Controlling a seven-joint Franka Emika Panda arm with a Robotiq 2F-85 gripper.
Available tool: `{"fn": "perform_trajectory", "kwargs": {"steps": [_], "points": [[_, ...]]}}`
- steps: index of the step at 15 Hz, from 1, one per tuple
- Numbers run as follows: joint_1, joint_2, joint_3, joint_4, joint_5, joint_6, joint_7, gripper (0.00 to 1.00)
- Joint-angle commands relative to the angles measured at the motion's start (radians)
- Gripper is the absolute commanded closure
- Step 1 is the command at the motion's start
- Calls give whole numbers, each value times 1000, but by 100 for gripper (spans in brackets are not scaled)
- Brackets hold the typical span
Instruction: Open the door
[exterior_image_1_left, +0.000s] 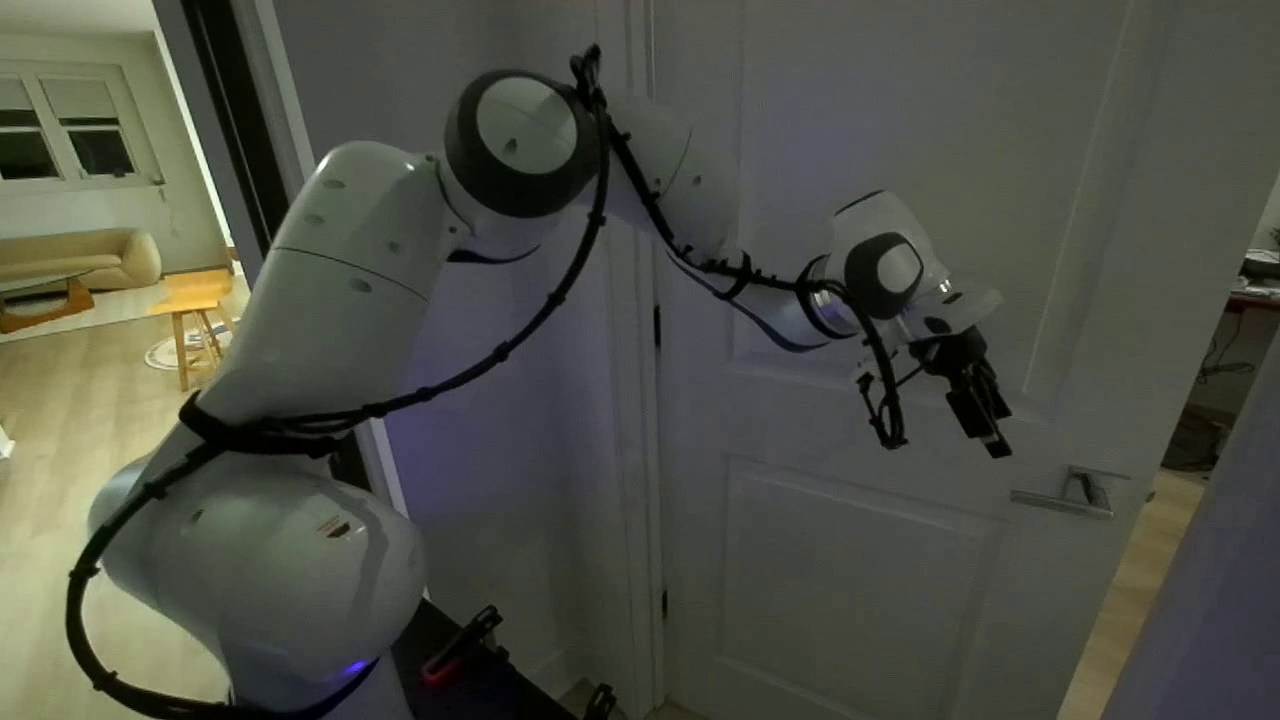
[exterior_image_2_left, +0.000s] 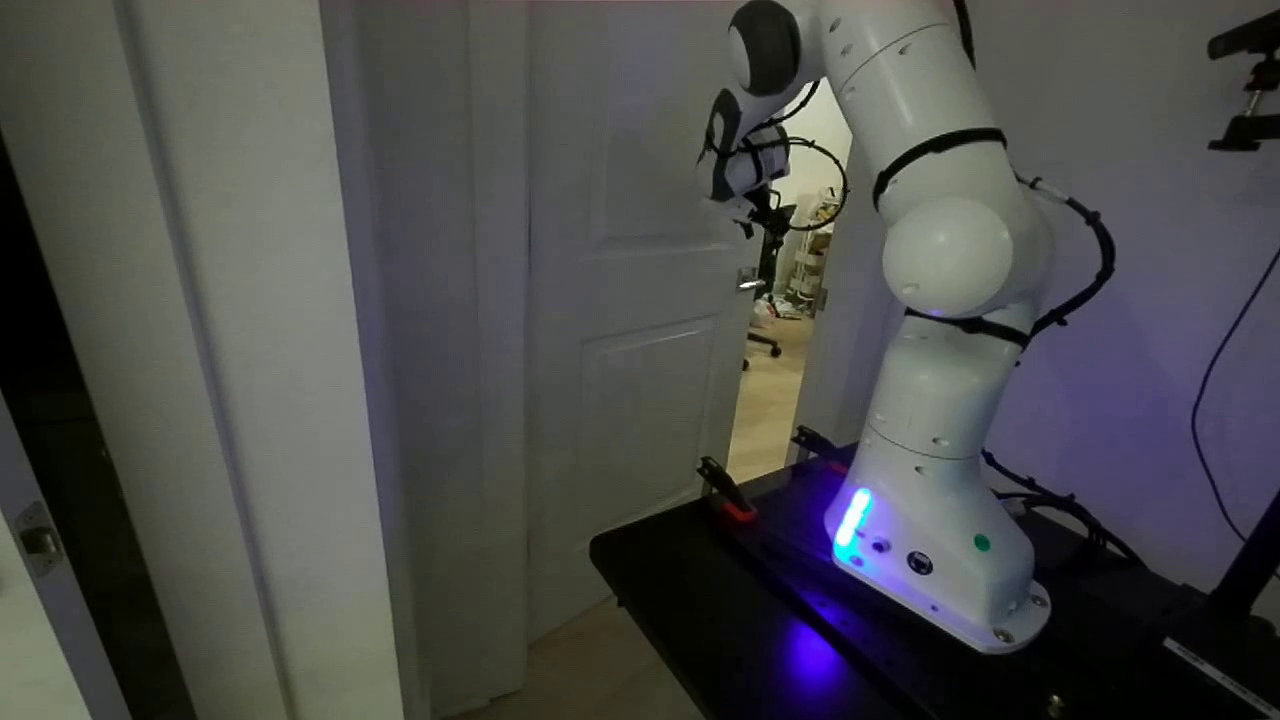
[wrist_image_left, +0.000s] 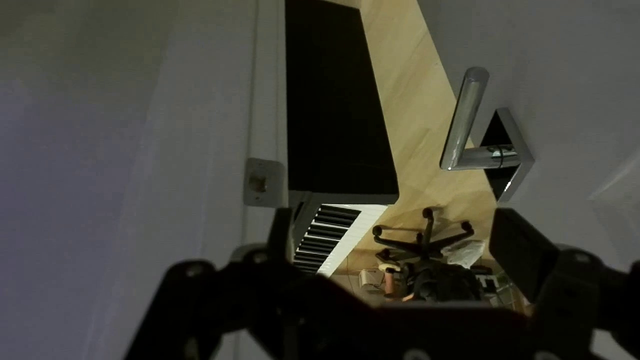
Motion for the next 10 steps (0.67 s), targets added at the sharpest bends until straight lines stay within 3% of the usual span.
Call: {"fn": "perform_trajectory", "kwargs": {"steps": [1,4,7,8,9,10], "points": [[40,-200,13,-111,-129,-117,-39,0],[55,-318,40,-145,-253,-223,-8,0],[37,-425,110,-169,-353,-327,28,0],[23,-461,144,-179,-380,-364,45,0],[-47,-379,186,-120,-363,-326,33,0],[-57,-410,212,-129,-380,-351,41,0]]}}
